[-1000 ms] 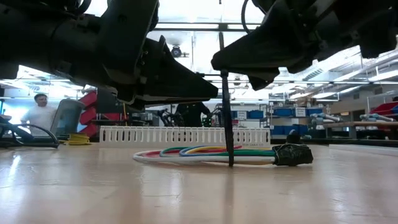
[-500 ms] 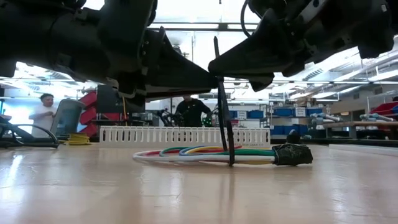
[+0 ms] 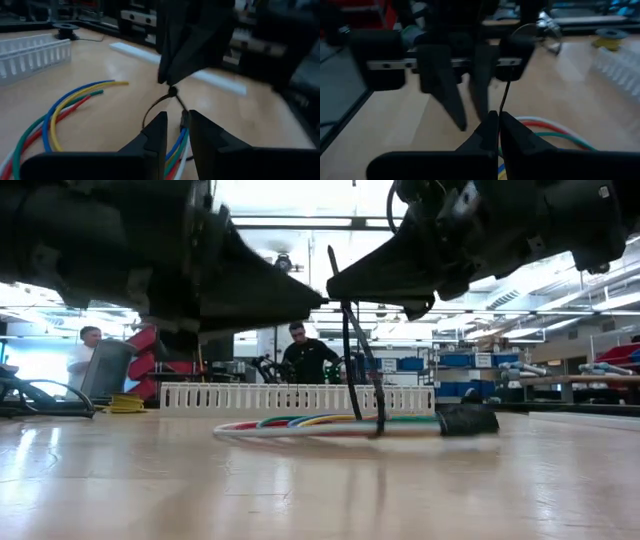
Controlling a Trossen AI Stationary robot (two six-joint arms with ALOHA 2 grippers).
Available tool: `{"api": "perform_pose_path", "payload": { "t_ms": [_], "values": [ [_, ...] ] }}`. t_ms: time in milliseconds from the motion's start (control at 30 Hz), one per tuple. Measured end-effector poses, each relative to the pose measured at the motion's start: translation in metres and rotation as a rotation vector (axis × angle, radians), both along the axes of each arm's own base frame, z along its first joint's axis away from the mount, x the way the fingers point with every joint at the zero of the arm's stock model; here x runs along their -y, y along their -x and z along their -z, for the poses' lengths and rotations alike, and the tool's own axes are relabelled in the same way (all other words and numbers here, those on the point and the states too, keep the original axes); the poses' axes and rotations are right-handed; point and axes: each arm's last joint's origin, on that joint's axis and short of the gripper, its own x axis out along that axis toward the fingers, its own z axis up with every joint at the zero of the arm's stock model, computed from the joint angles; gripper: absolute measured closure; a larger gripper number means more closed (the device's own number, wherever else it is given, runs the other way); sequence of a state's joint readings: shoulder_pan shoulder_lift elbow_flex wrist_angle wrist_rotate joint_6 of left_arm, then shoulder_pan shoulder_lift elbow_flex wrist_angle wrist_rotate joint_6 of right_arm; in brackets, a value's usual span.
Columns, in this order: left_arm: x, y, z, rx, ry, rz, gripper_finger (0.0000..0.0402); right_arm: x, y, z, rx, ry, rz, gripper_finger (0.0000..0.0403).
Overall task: Ziptie cables
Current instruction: Insert zip tie on the cable wire
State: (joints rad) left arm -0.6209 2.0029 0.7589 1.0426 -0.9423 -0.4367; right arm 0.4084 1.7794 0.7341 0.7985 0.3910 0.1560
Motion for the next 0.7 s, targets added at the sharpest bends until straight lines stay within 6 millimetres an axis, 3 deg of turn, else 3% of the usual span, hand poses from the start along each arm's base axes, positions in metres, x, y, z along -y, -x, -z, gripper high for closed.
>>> {"api": "perform_pose_path", "payload": {
  "t_ms": [133, 333, 700],
  "values": [
    [-0.001, -0.004, -0.009, 0.084, 0.070, -0.017, 0.0348, 0.001, -0.001, -0.006, 0.058, 0.017, 0.043, 0.0403],
    [0.002, -0.011, -0.018, 0.101, 0.043, -0.026, 0.0348, 0.006, -0.002, -0.008, 0.080, 0.041, 0.131, 0.0403],
    [-0.008, -0.018, -0.013, 0.088, 0.111, -0.133, 0.0349, 0.006, -0.003, -0.007, 0.076, 0.014, 0.099, 0.0403]
  ]
}}
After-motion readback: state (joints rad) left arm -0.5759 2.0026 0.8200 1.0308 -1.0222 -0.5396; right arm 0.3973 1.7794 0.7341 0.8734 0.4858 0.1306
